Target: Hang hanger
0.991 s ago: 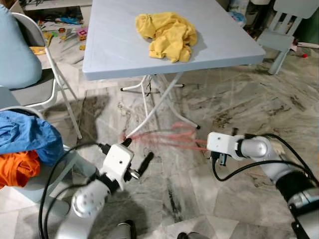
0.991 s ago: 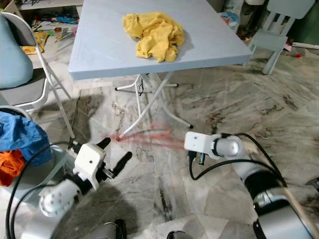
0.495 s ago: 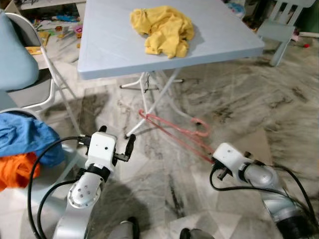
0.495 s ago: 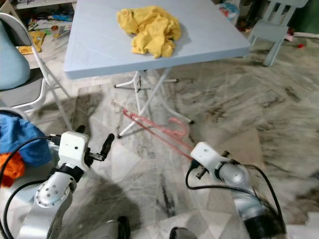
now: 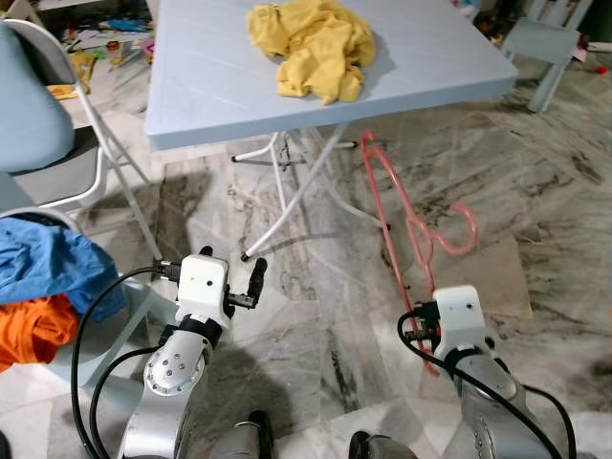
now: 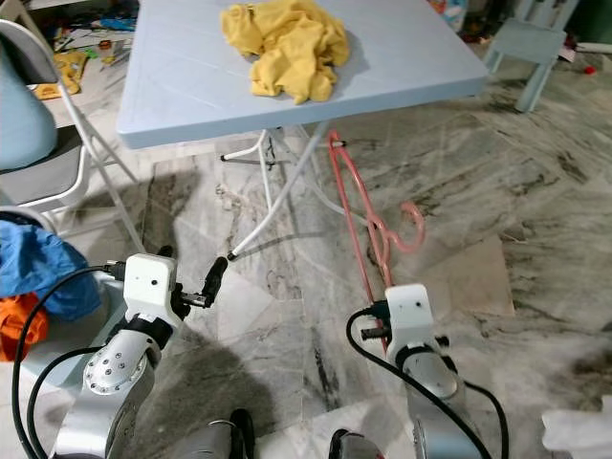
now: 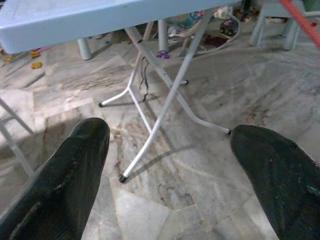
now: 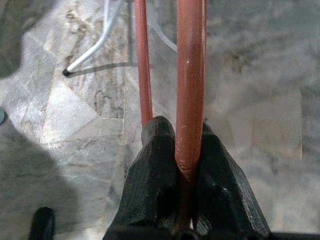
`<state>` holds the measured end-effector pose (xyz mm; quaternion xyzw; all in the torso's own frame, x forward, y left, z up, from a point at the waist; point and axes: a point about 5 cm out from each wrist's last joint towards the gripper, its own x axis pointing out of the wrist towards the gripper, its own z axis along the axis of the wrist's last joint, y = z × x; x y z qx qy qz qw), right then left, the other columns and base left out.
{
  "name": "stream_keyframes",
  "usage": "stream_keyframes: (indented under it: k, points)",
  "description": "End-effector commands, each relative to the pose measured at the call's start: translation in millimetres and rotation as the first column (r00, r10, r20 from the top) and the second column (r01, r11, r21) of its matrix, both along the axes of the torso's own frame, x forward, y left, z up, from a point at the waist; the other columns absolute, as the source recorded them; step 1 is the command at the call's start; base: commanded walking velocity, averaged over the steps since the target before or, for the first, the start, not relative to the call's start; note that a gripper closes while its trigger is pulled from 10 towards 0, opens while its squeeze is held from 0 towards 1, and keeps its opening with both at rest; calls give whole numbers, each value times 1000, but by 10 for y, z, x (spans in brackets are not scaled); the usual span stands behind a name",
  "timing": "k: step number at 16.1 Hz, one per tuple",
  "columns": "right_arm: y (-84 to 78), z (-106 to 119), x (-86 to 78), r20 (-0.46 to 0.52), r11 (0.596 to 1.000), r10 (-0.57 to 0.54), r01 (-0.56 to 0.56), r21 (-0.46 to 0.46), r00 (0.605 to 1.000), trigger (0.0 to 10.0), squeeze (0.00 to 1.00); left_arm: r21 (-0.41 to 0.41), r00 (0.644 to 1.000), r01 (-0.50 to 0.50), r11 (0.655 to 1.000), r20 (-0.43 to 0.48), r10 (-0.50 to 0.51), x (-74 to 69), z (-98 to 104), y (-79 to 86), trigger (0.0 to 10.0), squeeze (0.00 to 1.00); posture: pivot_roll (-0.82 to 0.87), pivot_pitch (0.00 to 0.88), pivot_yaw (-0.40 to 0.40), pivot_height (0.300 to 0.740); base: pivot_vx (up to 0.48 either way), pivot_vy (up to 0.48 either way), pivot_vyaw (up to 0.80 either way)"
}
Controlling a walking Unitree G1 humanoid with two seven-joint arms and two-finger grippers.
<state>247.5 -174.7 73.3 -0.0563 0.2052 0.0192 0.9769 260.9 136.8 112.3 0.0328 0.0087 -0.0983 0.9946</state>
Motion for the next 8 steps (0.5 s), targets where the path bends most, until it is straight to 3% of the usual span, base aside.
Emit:
stream_keyframes:
  k: [1,5,8]
  points:
    - [-64,46,-7,6,999,-41,41,14,999,10000,0,-1,1000,-7,1000,-8,7,-5,-20,16,10000,0,-73,223,41,740,0,0,0]
    - [-21,99,82,5,998,-40,40,39,999,10000,0,-76,998,-25,997,-56,20,14,-82,-9,10000,0,-64,194,19,740,0,0,0]
    - [13,131,113,21,999,-25,24,22,999,10000,0,-100,998,8,995,-58,-14,-16,-115,-44,10000,0,-76,185,17,740,0,115,-763]
